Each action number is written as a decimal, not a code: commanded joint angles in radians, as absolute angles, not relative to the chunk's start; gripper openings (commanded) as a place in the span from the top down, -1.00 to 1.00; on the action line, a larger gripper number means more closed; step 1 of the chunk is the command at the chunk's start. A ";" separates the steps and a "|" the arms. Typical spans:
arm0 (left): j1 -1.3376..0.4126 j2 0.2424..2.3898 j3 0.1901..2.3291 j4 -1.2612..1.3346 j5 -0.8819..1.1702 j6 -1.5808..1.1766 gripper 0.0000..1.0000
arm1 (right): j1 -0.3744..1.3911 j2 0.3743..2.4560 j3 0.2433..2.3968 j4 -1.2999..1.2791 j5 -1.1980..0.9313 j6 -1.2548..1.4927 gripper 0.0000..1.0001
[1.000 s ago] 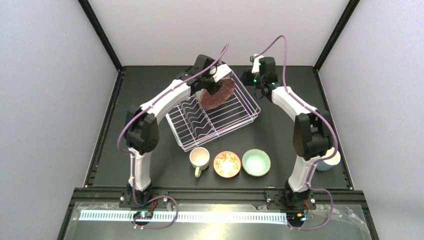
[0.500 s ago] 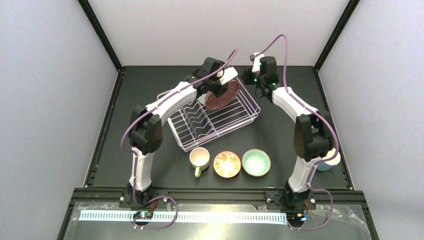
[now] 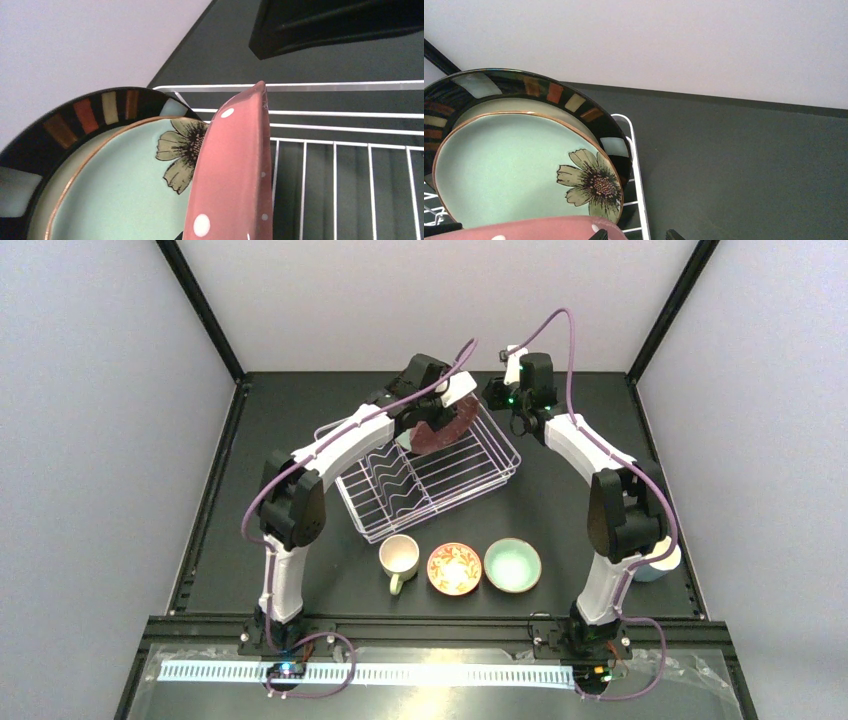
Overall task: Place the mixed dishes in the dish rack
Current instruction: Insert the plate into the dish rack.
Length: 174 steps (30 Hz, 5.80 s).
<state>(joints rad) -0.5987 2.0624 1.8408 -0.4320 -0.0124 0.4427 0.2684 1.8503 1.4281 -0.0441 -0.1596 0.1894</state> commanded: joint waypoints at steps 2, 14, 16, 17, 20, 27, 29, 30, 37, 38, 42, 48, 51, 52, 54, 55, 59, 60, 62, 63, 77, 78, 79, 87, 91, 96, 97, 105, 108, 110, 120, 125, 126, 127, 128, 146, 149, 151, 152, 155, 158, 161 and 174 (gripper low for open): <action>-0.586 1.994 1.843 -0.296 -0.150 0.537 0.97 | 0.265 1.844 1.434 -0.014 -0.150 0.169 -0.35; -0.584 1.983 1.812 -0.279 -0.169 0.560 0.97 | 0.265 1.861 1.441 -0.011 -0.160 0.173 -0.35; -0.585 1.989 1.809 -0.290 -0.156 0.556 0.97 | 0.265 1.861 1.436 -0.012 -0.158 0.174 -0.35; -0.585 1.990 1.809 -0.294 -0.150 0.551 0.97 | 0.265 1.862 1.432 -0.012 -0.158 0.174 -0.35; -0.585 1.984 1.807 -0.298 -0.141 0.534 0.97 | 0.265 1.861 1.424 0.017 -0.156 0.176 -0.35; -0.586 1.951 1.805 -0.264 -0.138 0.515 0.97 | 0.265 1.862 1.428 0.018 -0.168 0.185 -0.35; -0.586 1.942 1.808 -0.260 -0.138 0.515 0.97 | 0.265 1.865 1.436 0.012 -0.169 0.185 -0.35; -0.587 1.938 1.809 -0.259 -0.138 0.515 0.97 | 0.265 1.864 1.438 0.010 -0.169 0.186 -0.35; -0.595 1.921 1.819 -0.270 -0.122 0.515 0.97 | 0.265 1.862 1.446 0.003 -0.170 0.187 -0.35; -0.595 1.922 1.819 -0.273 -0.121 0.516 0.97 | 0.265 1.861 1.446 0.003 -0.169 0.188 -0.35; -0.597 1.926 1.828 -0.300 -0.102 0.519 0.97 | 0.265 1.862 1.447 0.003 -0.166 0.187 -0.35; -0.597 1.942 1.853 -0.335 -0.072 0.512 0.97 | 0.265 1.865 1.443 0.003 -0.164 0.191 -0.35; -0.598 1.947 1.858 -0.340 -0.062 0.515 0.97 | 0.265 1.868 1.444 0.003 -0.163 0.193 -0.35; -0.598 1.949 1.860 -0.342 -0.061 0.515 0.97 | 0.265 1.868 1.444 0.003 -0.163 0.193 -0.35; -0.598 1.949 1.860 -0.344 -0.059 0.513 0.97 | 0.265 1.870 1.444 0.003 -0.163 0.196 -0.35; -0.598 1.948 1.860 -0.344 -0.056 0.512 0.97 | 0.265 1.871 1.445 0.003 -0.164 0.196 -0.35; -0.600 1.949 1.860 -0.350 -0.054 0.500 0.97 | 0.265 1.875 1.447 0.003 -0.164 0.198 -0.35; -0.600 1.952 1.859 -0.351 -0.053 0.499 0.97 | 0.265 1.877 1.448 0.004 -0.164 0.197 -0.35; -0.603 1.955 1.859 -0.351 -0.052 0.498 0.97 | 0.265 1.877 1.448 0.005 -0.163 0.198 -0.35; -0.604 1.956 1.858 -0.351 -0.051 0.497 0.97 | 0.265 1.877 1.449 0.005 -0.163 0.198 -0.35; -0.608 1.980 1.851 -0.352 -0.051 0.492 0.97 | 0.265 1.870 1.416 0.022 -0.155 0.198 -0.35; -0.608 1.982 1.849 -0.353 -0.051 0.493 0.97 | 0.265 1.869 1.412 0.025 -0.155 0.198 -0.35; -0.608 1.982 1.848 -0.353 -0.051 0.494 0.97 | 0.264 1.869 1.409 0.027 -0.155 0.200 -0.35; -0.609 1.992 1.834 -0.347 -0.041 0.495 0.97 | 0.265 1.868 1.390 0.045 -0.155 0.205 -0.35; -0.610 2.003 1.833 -0.344 -0.041 0.498 0.97 | 0.265 1.863 1.375 0.059 -0.156 0.206 -0.35; -0.611 2.021 1.852 -0.340 -0.041 0.510 0.97 | 0.265 1.862 1.368 0.066 -0.154 0.206 -0.35; -0.611 2.025 1.860 -0.342 -0.040 0.513 0.97 | 0.265 1.861 1.369 0.066 -0.154 0.204 -0.35; -0.611 2.049 1.894 -0.344 -0.040 0.530 0.97 | 0.265 1.861 1.378 0.064 -0.151 0.198 -0.35; -0.611 2.051 1.896 -0.341 -0.038 0.541 0.97 | 0.265 1.861 1.380 0.061 -0.150 0.196 -0.35; -0.611 2.051 1.896 -0.339 -0.038 0.554 0.97 | 0.265 1.862 1.382 0.060 -0.152 0.196 -0.35; -0.611 2.057 1.883 -0.339 -0.048 0.553 0.97 | 0.265 1.861 1.379 0.064 -0.147 0.189 -0.35; -0.611 2.056 1.861 -0.328 -0.054 0.569 0.97 | 0.265 1.864 1.371 0.074 -0.149 0.191 -0.35; -0.611 2.055 1.855 -0.325 -0.054 0.570 0.97 | 0.265 1.863 1.371 0.077 -0.149 0.192 -0.35; -0.611 2.055 1.851 -0.324 -0.055 0.574 0.97 | 0.265 1.863 1.368 0.079 -0.150 0.193 -0.35; -0.611 2.057 1.849 -0.323 -0.056 0.574 0.97 | 0.265 1.862 1.367 0.083 -0.151 0.194 -0.35; -0.611 2.091 1.769 -0.316 -0.092 0.520 0.97 | 0.265 1.885 1.342 0.130 -0.151 0.209 -0.35; -0.611 2.095 1.759 -0.309 -0.093 0.503 0.97 | 0.265 1.894 1.353 0.124 -0.152 0.206 -0.36; -0.611 2.099 1.754 -0.305 -0.098 0.487 0.97 | 0.265 1.901 1.364 0.116 -0.150 0.204 -0.36; -0.609 2.102 1.753 -0.305 -0.103 0.479 0.98 | 0.265 1.903 1.368 0.113 -0.149 0.202 -0.36; -0.609 2.114 1.753 -0.307 -0.116 0.455 0.97 | 0.265 1.907 1.376 0.104 -0.146 0.198 -0.36; -0.609 2.121 1.750 -0.306 -0.126 0.432 0.97 | 0.265 1.915 1.385 0.094 -0.147 0.198 -0.36; -0.608 2.123 1.737 -0.299 -0.137 0.412 0.92 | 0.264 1.921 1.397 0.079 -0.147 0.194 -0.36; -0.579 2.117 1.660 -0.267 -0.142 0.311 0.64 | 0.265 1.949 1.479 0.004 -0.151 0.178 -0.36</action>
<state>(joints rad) -0.6094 2.0613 1.7149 -0.2409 -0.1051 0.4206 0.2684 1.9182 1.4471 0.0170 -0.1593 0.1921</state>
